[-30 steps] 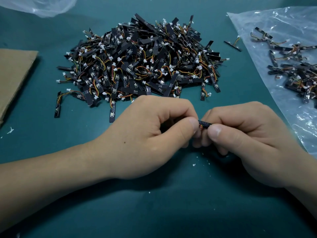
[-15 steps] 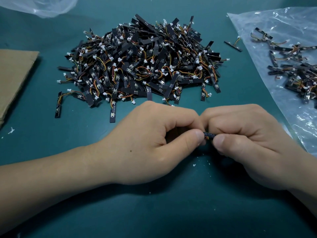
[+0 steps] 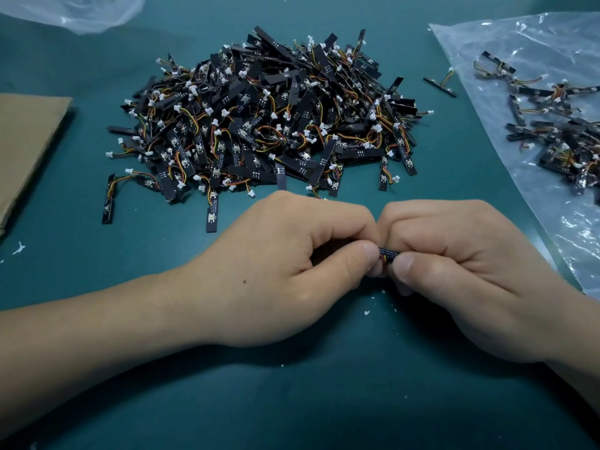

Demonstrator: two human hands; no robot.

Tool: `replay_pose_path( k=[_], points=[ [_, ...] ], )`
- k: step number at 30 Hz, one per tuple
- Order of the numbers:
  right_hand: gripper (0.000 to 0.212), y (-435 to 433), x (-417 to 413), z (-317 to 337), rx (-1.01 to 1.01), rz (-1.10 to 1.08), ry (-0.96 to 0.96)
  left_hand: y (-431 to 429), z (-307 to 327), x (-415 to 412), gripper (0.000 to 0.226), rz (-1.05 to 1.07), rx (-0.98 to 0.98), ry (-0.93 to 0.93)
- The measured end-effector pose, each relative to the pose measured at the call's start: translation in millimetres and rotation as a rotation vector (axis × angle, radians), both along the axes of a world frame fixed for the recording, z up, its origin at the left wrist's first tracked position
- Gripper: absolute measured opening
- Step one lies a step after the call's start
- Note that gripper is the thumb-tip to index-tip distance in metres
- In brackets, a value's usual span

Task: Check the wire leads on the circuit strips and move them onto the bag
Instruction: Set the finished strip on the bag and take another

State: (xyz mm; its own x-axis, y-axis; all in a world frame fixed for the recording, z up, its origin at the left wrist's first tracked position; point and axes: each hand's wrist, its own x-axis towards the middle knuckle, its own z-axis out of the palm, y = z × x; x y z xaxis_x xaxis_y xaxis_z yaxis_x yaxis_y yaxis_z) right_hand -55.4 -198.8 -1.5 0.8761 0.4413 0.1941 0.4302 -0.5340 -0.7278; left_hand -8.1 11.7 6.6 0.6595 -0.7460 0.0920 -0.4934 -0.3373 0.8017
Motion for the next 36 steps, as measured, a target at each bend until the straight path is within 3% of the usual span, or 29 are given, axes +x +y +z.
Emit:
replay_pose_path(
  k=[36],
  points=[
    [0.028,3.9,-1.8,-0.7,0.070,-0.114,-0.004,-0.6,-0.4,-1.1,0.021,0.082,-0.123,0.020]
  ],
)
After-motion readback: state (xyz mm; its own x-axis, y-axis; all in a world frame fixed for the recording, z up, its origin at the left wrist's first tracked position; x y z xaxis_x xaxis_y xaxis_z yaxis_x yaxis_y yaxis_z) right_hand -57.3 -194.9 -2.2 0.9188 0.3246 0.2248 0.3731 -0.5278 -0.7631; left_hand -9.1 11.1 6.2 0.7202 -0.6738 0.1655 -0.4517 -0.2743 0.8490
